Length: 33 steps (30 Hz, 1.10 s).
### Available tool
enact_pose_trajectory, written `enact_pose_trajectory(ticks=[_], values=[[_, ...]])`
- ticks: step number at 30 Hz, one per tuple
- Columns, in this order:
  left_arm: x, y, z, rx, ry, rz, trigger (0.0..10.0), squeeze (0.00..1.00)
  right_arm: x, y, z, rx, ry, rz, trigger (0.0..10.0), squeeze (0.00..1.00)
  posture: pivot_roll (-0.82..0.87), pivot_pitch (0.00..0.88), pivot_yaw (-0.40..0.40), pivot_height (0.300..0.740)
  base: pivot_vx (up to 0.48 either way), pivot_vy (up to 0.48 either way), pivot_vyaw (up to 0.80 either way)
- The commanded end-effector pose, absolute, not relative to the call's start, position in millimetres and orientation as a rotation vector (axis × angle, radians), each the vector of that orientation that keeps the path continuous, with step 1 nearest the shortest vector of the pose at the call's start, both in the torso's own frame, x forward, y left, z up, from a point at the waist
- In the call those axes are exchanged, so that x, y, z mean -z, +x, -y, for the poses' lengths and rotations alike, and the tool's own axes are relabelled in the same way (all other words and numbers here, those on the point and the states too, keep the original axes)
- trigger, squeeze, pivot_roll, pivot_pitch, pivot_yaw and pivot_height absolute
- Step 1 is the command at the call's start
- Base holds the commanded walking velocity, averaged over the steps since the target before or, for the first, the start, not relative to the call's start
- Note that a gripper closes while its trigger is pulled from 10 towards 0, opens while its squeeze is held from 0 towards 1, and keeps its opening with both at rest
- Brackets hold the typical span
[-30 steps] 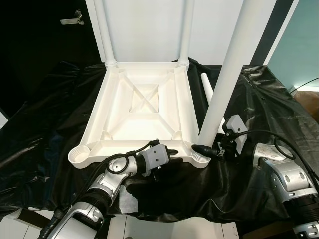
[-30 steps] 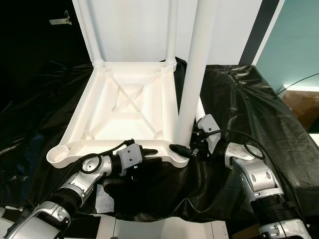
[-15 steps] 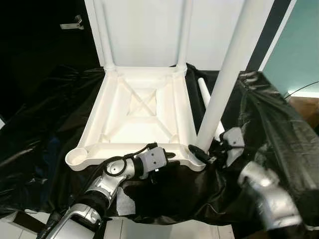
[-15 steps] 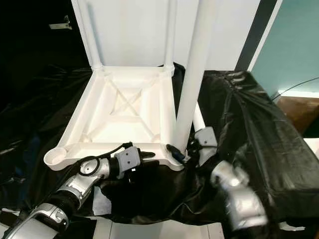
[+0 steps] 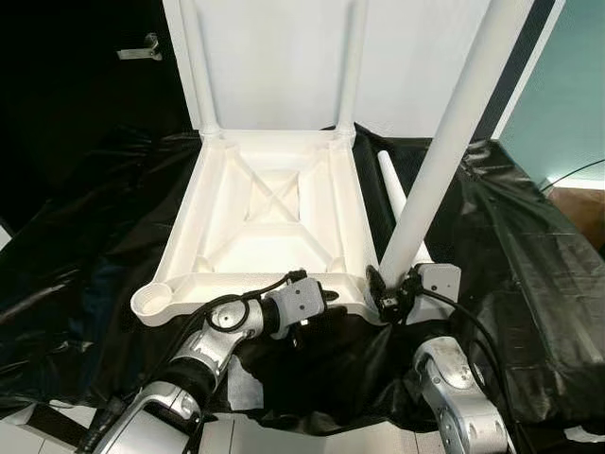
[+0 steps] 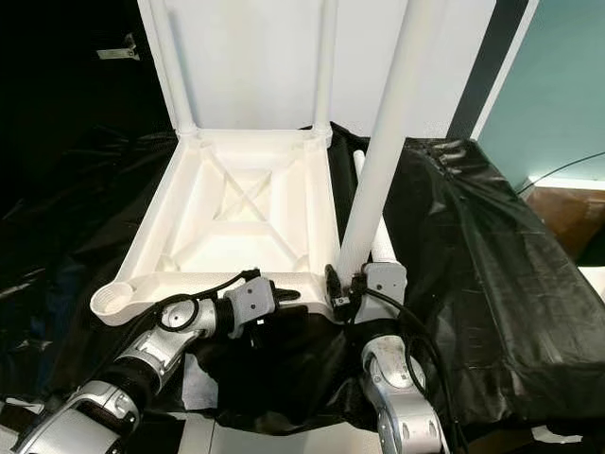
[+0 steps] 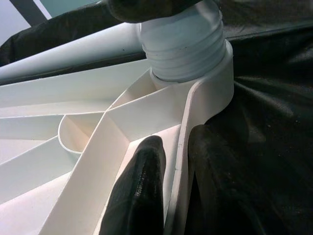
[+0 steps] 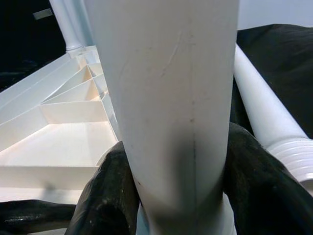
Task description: Building children table
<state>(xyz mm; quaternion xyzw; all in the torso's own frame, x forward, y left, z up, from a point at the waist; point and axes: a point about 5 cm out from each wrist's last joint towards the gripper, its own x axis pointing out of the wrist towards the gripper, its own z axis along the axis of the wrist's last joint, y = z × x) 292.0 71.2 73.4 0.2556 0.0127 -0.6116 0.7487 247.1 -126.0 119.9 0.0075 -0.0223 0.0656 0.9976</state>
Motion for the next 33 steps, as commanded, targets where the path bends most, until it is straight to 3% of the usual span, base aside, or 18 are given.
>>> enact_pose_trajectory(ticks=[1,2,3,4,9,10,11,12,15,16,17,21,33], values=[[-36.0,267.7,-83.7,1.471,0.633,-0.230,10.0,0.00,-106.8,246.4,167.8,0.114,-0.055,-0.028,10.0,0.09,-0.03,0.007,-0.016,0.740,0.000,0.000,0.00],[-35.5,267.1,-83.6,1.472,0.633,-0.230,10.0,0.00,-107.0,247.4,165.8,0.109,-0.066,-0.026,10.0,0.29,-0.03,0.007,-0.016,0.740,0.000,0.000,0.00],[-35.5,267.1,-83.6,1.472,0.633,-0.230,10.0,0.00,-107.0,247.4,165.8,0.109,-0.066,-0.026,10.0,0.29,-0.03,0.007,-0.016,0.740,0.000,0.000,0.00],[-34.9,266.3,-83.6,1.473,0.632,-0.230,10.0,0.00,-108.0,249.1,163.0,0.095,-0.076,-0.017,10.0,1.00,-0.02,0.007,-0.020,0.740,0.000,0.000,0.00],[-33.2,264.3,-84.1,1.471,0.627,-0.233,10.0,0.00,-108.5,253.1,150.1,-0.023,-0.076,-0.009,10.0,1.00,-0.02,0.009,-0.023,0.740,0.000,0.000,0.00],[-32.2,263.1,-84.7,1.472,0.624,-0.236,10.0,0.00,-110.3,253.8,139.6,-0.158,-0.092,0.012,10.0,0.98,-0.03,0.012,-0.017,0.740,0.000,0.000,0.00],[-32.2,263.1,-84.7,1.472,0.624,-0.236,10.0,0.00,-110.3,253.8,139.6,-0.158,-0.092,0.012,10.0,0.98,-0.03,0.012,-0.017,0.740,0.000,0.000,0.00],[-31.4,262.0,-84.9,1.478,0.622,-0.240,10.0,0.00,-110.5,252.8,133.4,-0.301,-0.110,0.021,10.0,0.00,-0.04,0.013,-0.012,0.740,0.000,0.000,0.00],[-31.0,261.4,-85.0,1.486,0.625,-0.243,10.0,0.00,-110.6,251.4,132.7,-0.435,-0.137,0.022,10.0,0.00,-0.04,0.012,-0.011,0.740,0.000,0.000,0.00],[-31.5,262.1,-85.4,1.489,0.629,-0.243,10.0,0.00,-114.4,249.6,136.4,-0.591,-0.192,0.036,10.0,0.00,-0.04,0.010,-0.010,0.740,0.000,0.000,0.00],[-31.5,262.1,-85.4,1.489,0.629,-0.243,10.0,0.00,-114.4,249.6,136.4,-0.591,-0.192,0.036,10.0,0.00,-0.04,0.010,-0.010,0.740,0.000,0.000,0.00],[-34.1,265.5,-84.7,1.488,0.638,-0.238,10.0,0.00,-129.6,249.2,146.5,-0.918,-0.308,0.008,10.0,0.00,-0.03,0.007,-0.013,0.740,0.000,0.000,0.00],[-32.3,261.6,-87.7,1.483,0.631,-0.239,10.0,0.00,-136.1,265.6,160.3,-1.040,-0.392,-0.047,10.0,0.00,-0.01,0.014,-0.015,0.740,0.000,0.000,0.00]])
